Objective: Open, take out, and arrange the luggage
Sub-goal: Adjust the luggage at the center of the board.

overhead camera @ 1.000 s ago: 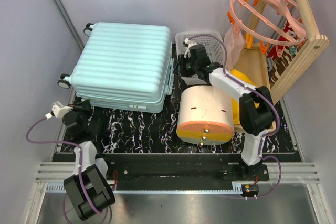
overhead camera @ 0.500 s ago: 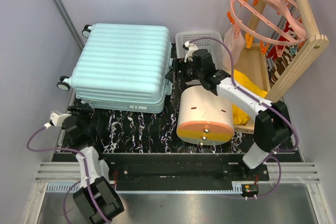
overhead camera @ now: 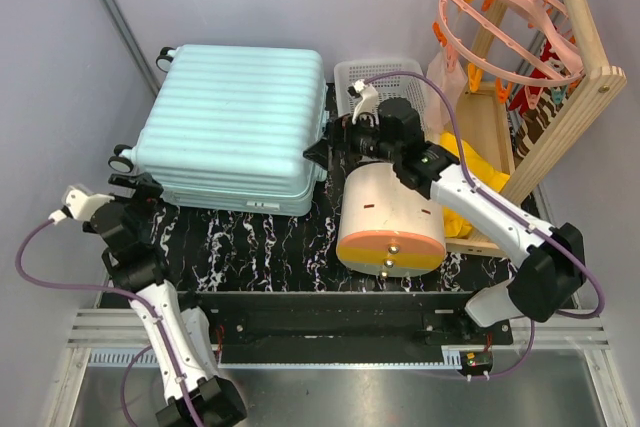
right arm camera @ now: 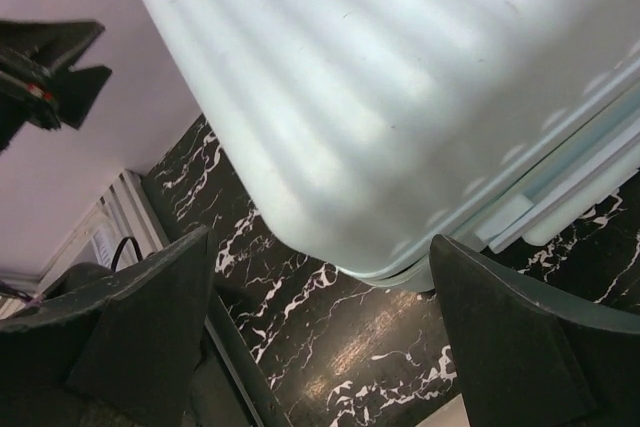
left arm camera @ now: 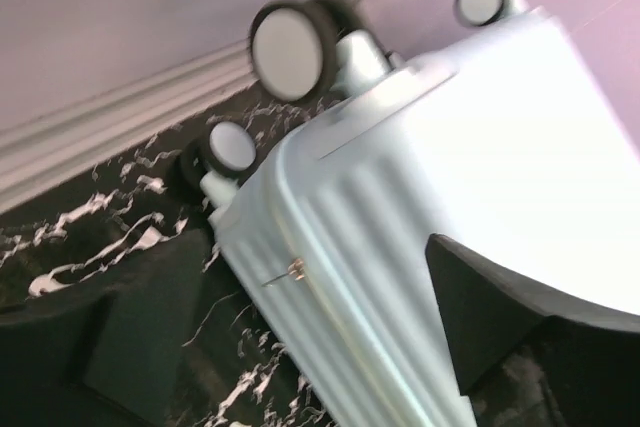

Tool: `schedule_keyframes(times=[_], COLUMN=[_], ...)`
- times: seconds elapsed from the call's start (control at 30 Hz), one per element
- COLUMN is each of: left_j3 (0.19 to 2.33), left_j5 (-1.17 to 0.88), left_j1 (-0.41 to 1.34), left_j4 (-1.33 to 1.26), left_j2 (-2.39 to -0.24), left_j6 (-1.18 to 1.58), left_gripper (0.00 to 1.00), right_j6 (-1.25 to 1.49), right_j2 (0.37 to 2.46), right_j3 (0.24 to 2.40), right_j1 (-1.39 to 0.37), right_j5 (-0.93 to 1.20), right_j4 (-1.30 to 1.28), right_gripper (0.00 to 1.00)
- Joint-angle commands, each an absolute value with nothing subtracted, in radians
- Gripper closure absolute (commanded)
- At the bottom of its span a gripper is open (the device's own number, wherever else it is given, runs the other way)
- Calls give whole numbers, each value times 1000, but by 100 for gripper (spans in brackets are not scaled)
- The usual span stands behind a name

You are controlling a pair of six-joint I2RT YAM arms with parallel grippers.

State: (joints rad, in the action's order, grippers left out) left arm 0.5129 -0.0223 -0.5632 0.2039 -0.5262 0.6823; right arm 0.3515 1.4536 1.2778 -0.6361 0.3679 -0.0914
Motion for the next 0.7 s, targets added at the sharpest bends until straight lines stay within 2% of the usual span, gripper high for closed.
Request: schedule_keyframes(times=[0.0, 0.3, 0.5, 0.67], left_j3=[636, 933, 928, 950], left_j5=[-35, -132, -110, -140], left_j1=[-565, -566, -566, -566], left_j4=[215, 232, 143, 91], left_j2=[-607, -984, -1057, -1147], left_j6=[586, 499, 515, 544], left_gripper=[1, 1, 1, 1], right_j6=[301, 221, 219, 224], right_j2=[1439, 1544, 1643, 1693], right_j3=[1288, 1397, 1451, 1496], right_j1=[-715, -850, -877, -876], right_j5=[278, -87, -159, -140], right_j4=[-110, -239, -242, -238], right_gripper=[4, 0, 0, 0])
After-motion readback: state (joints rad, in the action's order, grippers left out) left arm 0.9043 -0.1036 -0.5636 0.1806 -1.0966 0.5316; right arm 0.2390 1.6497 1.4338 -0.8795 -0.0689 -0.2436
